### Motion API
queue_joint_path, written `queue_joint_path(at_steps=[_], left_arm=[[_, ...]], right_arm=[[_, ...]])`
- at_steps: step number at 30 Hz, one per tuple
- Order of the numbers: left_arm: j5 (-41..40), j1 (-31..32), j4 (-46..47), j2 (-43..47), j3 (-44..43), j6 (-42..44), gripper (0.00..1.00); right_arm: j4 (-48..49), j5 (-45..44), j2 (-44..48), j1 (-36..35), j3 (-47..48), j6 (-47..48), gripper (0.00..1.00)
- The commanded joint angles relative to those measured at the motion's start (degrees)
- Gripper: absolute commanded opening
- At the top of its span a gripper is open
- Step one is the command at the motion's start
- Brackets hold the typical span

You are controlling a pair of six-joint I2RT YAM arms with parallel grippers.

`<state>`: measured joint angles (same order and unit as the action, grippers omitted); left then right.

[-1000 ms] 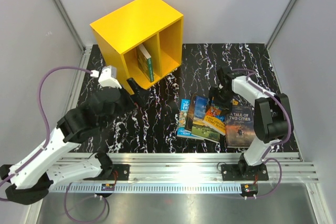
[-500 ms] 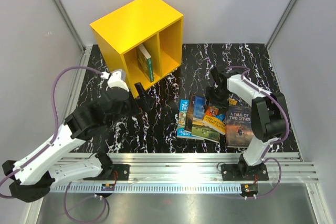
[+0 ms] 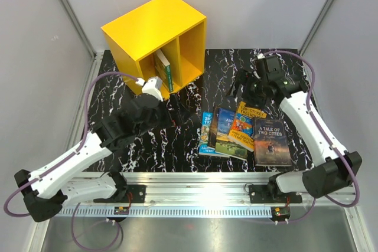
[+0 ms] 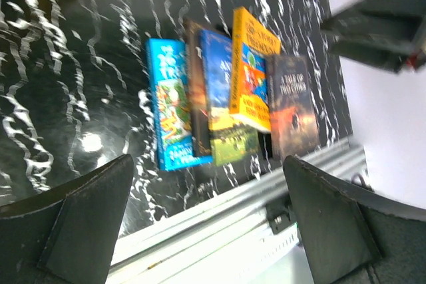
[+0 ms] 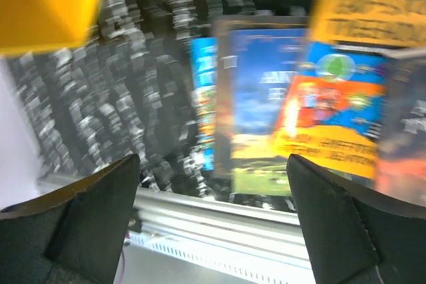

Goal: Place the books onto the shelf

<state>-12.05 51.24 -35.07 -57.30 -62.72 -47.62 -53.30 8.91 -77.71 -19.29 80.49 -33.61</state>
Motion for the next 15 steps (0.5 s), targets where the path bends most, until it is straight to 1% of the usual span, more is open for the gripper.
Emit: queue_joint_path(at_steps=[1, 2, 3, 5, 6, 8, 11, 12, 15], left_arm=[[8.18, -0.09, 1.77, -2.55, -2.49, 1.04, 0.99], [8.97, -0.18, 1.50, -2.90, -2.58, 0.42, 0.99], [9.93, -0.09, 1.15, -2.99, -2.32, -0.10, 0.99], [10.12, -0.18, 0.18, -2.47, -2.23, -2.03, 0.99], [10.12, -0.18, -0.17, -1.68, -2.06, -2.39, 0.99], [10.03, -0.09, -1.05, -0.72, -1.71, -3.18, 0.99], [9.68, -0.09, -0.70, 2.45, 0.92, -4.41, 0.99], [9.51, -0.09, -0.53, 4.28, 1.80, -4.76, 0.99], [9.50, -0.09, -0.35, 7.71, 5.14, -6.08, 0.99]], right_arm=[[-7.33, -7.06, -5.95, 5.02, 1.33, 0.47, 1.00], [-8.30, -7.58, -8.66, 6.09, 2.12, 1.25, 1.00], [-9.79, -10.63, -9.90, 6.98, 4.04, 1.52, 1.00], [-14.10, -12.68, -12.54, 9.26, 5.20, 1.52, 1.00], [-15.68, -15.91, -12.90, 9.62, 5.03, 1.09, 1.00], [-17.71, -17.95, -12.38, 9.71, 3.02, 0.30, 1.00], [-15.79, -15.77, -10.36, 9.71, -5.05, -2.41, 1.00], [-15.17, -13.33, -9.92, 9.71, -9.69, -3.47, 1.00], [-10.87, -11.19, -8.42, 9.88, -17.79, -6.64, 1.00]])
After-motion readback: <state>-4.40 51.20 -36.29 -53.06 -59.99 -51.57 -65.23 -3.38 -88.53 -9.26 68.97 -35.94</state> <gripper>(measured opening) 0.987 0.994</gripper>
